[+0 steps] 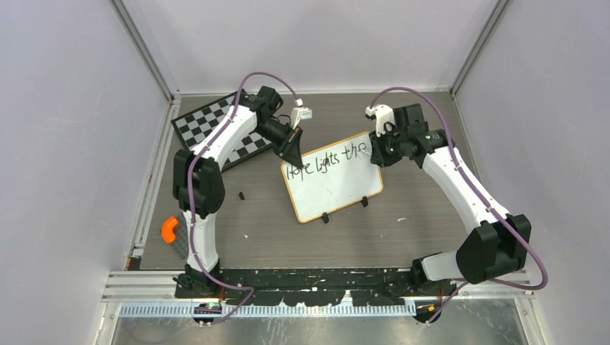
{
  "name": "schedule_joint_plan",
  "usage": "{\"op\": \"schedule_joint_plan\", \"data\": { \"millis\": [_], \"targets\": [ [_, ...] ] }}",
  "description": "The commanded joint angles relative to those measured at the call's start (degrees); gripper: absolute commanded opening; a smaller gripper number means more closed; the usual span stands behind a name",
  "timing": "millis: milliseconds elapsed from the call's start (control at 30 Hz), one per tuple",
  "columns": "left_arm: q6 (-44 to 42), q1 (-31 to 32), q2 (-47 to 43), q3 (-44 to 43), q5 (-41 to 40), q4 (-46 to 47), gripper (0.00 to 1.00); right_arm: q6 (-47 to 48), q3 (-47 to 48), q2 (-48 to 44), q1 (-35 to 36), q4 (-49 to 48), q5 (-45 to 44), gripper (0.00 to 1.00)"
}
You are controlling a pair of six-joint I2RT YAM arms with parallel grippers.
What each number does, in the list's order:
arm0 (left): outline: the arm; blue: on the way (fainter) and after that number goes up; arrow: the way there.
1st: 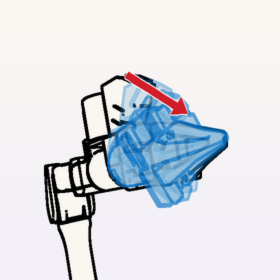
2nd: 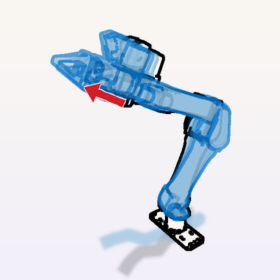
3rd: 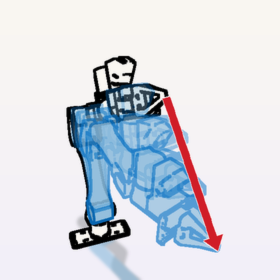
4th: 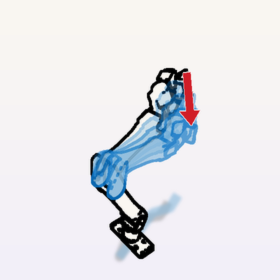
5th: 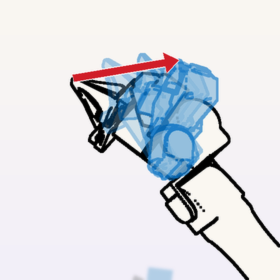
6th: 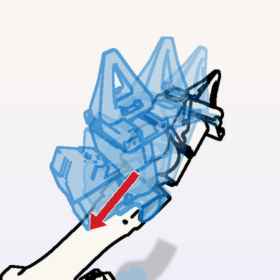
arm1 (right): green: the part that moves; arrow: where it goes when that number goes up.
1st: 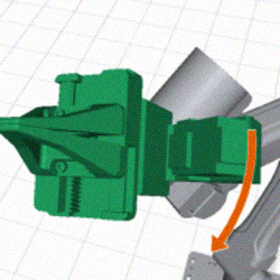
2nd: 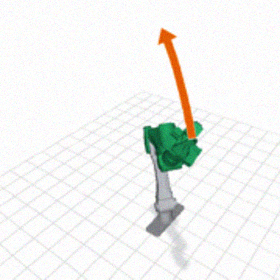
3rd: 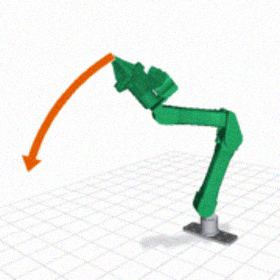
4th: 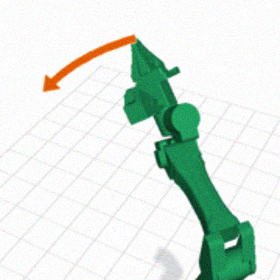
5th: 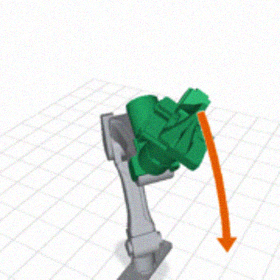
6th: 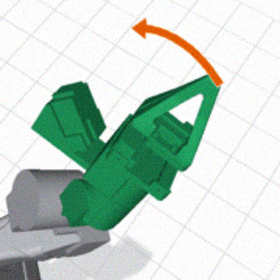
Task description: Write a sentence on the whiteboard
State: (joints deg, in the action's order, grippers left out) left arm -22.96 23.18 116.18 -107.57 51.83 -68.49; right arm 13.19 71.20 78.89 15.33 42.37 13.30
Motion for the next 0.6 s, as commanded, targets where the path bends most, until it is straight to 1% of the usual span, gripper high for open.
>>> {"op": "schedule_joint_plan", "data": {
  "millis": [0, 567],
  "targets": [
    [-1.2, 0.4, 0.7, -1.2, -1.4, -1.1, 0.00, 0.6, -1.1, -1.6, 0.4, -0.4, -2.2, 0.00],
    [-1.0, 0.4, 0.6, -1.2, -1.3, -1.2, 0.00, 3.6, 0.4, -2.2, -1.7, 2.5, -5.3, 0.00]
  ]
}}
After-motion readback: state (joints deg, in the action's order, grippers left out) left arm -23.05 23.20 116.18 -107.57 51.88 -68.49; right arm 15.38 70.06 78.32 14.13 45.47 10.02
